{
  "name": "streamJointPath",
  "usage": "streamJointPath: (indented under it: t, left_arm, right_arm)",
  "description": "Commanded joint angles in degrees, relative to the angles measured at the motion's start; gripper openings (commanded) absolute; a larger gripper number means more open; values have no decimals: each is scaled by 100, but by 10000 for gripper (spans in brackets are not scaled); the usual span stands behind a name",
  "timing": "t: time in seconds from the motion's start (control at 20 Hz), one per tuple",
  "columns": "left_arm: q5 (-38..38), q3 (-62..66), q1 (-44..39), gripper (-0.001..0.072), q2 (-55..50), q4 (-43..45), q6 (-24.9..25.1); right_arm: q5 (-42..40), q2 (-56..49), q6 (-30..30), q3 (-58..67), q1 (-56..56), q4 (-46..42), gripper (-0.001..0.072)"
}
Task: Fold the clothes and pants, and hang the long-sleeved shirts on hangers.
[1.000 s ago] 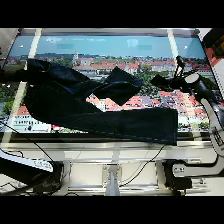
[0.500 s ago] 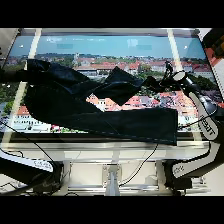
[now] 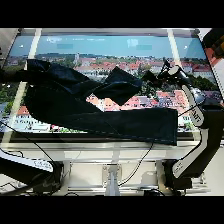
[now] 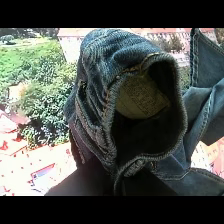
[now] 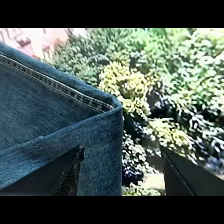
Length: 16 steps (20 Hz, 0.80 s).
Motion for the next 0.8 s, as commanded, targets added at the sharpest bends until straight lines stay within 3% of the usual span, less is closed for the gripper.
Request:
streamJointPath:
  t: [0.0,0.3,0.45,0.55,0.75]
  left_arm:
    - [-2,4,0,53,-22,4,-2]
    - [-44,0,0,53,-57,4,-2]
    - [-42,0,0,53,-57,4,-2]
    - [-46,0,0,52,-57,2,-2]
    - [-59,11,0,52,11,-2,-2]
  right_arm:
    - [319,-254,-35,264,57,-111,560]
    - [-225,-319,-221,293,367,-83,546]
    - [-9,-315,-273,293,450,-90,312]
    - [-7,-256,-597,295,483,-90,23]
    - [-44,55,-699,702,297,-227,23]
